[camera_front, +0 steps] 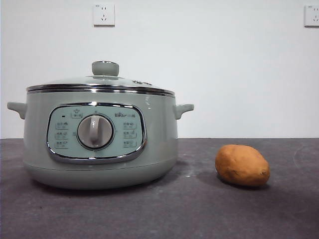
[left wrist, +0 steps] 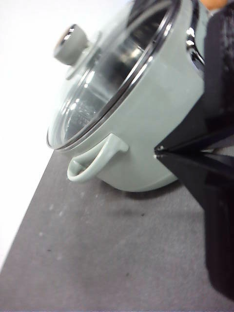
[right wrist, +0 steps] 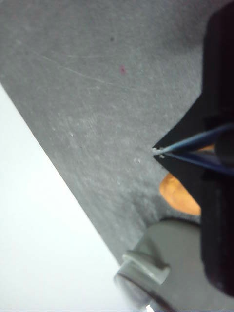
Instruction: Pick up the potato,open the lid,put the potato in the pot,close the lid
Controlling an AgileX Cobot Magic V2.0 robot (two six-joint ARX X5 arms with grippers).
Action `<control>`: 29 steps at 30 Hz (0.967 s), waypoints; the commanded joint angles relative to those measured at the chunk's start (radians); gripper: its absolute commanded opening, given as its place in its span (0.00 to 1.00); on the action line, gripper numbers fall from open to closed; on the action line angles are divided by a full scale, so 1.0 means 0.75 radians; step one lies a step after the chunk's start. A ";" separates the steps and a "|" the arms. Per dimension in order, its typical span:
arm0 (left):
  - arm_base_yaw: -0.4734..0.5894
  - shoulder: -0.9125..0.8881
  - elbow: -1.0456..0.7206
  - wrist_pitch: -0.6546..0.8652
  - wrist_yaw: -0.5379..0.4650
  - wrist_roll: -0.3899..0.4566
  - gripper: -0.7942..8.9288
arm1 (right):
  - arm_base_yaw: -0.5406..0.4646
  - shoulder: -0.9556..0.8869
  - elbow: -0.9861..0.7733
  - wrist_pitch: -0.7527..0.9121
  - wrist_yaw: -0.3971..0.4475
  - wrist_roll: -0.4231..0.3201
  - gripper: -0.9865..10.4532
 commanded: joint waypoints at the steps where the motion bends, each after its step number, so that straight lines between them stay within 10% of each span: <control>1: 0.003 -0.002 -0.019 0.020 0.006 -0.099 0.08 | 0.001 -0.001 -0.015 -0.006 0.002 0.091 0.09; 16: 0.003 -0.001 0.167 -0.131 0.042 -0.074 0.08 | 0.001 0.091 0.180 -0.162 -0.077 0.010 0.08; 29: 0.003 0.245 0.670 -0.495 0.041 0.282 0.08 | 0.001 0.533 0.740 -0.393 -0.109 -0.299 0.08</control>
